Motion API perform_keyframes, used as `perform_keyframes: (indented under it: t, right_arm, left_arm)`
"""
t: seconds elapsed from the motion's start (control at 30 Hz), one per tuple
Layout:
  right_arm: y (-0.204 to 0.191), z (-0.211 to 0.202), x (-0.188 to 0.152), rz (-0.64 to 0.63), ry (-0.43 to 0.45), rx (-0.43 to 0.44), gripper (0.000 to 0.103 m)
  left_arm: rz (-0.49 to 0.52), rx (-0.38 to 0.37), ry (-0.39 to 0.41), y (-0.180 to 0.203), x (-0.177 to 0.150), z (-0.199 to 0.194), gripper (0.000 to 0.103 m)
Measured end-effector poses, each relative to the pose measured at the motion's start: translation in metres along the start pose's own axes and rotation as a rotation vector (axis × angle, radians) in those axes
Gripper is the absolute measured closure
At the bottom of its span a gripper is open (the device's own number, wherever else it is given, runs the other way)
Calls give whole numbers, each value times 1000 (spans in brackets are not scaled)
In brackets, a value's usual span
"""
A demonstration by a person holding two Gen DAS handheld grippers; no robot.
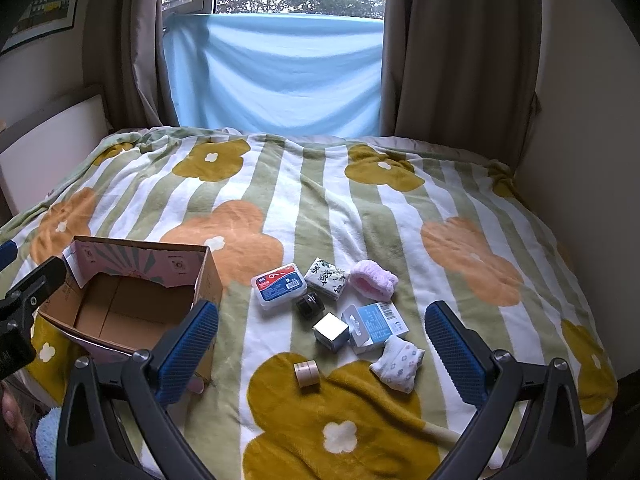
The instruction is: Organize objects
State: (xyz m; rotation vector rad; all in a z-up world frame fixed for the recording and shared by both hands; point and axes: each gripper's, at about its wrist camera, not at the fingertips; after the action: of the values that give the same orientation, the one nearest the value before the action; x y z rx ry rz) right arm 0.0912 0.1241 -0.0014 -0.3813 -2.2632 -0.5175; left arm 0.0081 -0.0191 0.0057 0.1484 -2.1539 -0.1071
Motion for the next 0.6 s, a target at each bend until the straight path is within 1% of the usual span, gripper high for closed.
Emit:
perform_keyframes:
  t: [0.33, 0.6]
  right_arm:
    - [-1, -1, -1, -4, 0, -5, 0]
    - [-2, -1, -1, 1, -2, -15, 0]
  left_arm:
    - [17, 29, 11, 0, -1, -1, 0]
    - [16, 10, 14, 1, -1, -3, 0]
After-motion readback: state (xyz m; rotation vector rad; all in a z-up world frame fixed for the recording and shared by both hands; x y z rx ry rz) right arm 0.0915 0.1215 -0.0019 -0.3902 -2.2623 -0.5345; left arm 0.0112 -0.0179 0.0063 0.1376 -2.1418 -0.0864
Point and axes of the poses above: each gripper's, at about its wrist camera, not at the fingertips, and z roughly the way its jaws point, y to its right, x to its top, and after that the axes turned 9 degrees about -z, right-handed
